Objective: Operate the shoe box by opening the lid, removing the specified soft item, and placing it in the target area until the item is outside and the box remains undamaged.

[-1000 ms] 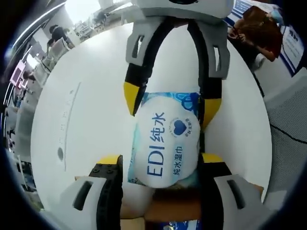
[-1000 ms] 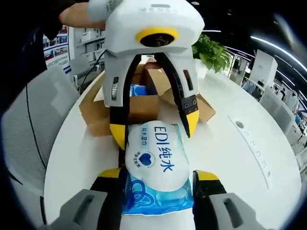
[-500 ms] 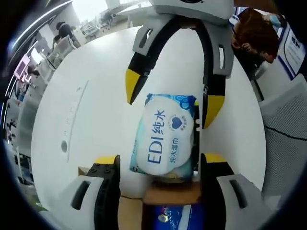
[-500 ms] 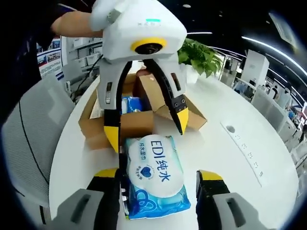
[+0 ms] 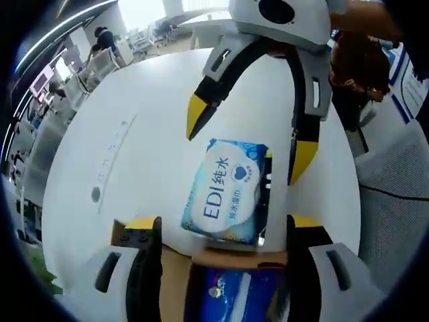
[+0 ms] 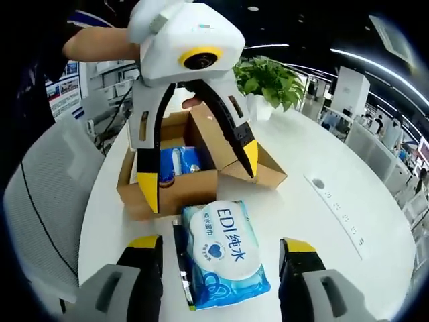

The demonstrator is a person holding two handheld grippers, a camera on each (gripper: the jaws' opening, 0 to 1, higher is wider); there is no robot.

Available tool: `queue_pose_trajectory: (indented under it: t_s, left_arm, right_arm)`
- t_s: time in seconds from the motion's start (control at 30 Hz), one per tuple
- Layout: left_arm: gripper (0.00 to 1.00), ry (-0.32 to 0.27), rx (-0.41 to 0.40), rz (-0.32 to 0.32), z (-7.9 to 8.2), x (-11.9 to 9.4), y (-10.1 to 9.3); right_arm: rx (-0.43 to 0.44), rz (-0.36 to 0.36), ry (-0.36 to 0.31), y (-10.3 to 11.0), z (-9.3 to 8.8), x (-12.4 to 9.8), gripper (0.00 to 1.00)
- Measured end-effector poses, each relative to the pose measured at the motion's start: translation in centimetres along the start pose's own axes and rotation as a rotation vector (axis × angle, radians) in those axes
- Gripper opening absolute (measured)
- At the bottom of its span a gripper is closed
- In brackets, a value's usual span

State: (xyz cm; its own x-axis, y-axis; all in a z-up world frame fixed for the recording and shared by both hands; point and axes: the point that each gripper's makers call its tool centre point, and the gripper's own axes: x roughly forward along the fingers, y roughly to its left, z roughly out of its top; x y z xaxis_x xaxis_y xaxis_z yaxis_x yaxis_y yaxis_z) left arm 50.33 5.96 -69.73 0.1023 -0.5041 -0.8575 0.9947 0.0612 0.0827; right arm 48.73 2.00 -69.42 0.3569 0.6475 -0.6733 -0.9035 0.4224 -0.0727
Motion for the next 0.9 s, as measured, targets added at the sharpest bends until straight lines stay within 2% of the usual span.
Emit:
queue_pose_trajectory:
  t_s: [0.17, 0.33, 0.57, 0.9]
  left_arm:
    - [0.8, -0.04, -0.066, -0.002, 0.2, -0.6, -0.2]
    - [0.82, -0.063, -0.086, 0.003, 0.5, -1.4, -0.4]
    - [0.88, -0.141, -0.139, 0.029, 1.4, -3.3, -0.3]
    - [0.92, -0.211, -0.19, 0.054, 1.1, -5.3, -0.6]
  right_arm:
    - [0.015, -0.007, -0.004, 0.2, 0.4, -0.3, 0.7]
    - [0.007, 0.003, 0.011, 0.9, 0.6, -0.5, 0.7]
    - [0.008, 0.001, 0.018, 1.3, 1.2, -0.9, 0.74]
    - [0.017, -0.013, 0.027, 1.6, 2.0, -1.3, 0.78]
